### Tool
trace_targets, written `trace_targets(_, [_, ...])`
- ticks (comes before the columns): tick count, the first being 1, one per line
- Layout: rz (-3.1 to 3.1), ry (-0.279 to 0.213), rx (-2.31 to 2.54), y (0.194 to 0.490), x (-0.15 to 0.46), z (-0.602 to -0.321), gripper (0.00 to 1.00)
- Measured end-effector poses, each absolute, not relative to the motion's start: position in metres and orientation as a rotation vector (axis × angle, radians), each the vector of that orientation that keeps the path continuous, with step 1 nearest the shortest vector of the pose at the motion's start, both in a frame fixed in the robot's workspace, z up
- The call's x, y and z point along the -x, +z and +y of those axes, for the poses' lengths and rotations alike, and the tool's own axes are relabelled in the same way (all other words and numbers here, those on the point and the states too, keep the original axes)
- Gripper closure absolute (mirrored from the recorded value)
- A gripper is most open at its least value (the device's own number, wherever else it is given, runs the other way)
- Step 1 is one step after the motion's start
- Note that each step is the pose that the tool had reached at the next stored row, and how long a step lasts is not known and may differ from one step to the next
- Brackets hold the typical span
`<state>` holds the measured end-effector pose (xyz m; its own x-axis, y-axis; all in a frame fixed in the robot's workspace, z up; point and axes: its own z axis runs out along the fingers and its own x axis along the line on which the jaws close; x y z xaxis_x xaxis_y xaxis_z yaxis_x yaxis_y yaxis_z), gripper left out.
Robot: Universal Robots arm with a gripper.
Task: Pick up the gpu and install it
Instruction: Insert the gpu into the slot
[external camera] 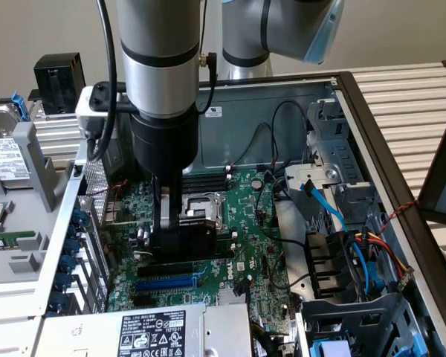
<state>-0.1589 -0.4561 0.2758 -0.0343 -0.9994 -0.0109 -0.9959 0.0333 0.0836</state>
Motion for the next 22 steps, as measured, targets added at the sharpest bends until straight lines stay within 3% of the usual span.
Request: trace_targets(22, [-2.239, -0.127, -2.147, 0.2667, 0.161, -0.4615, 0.73])
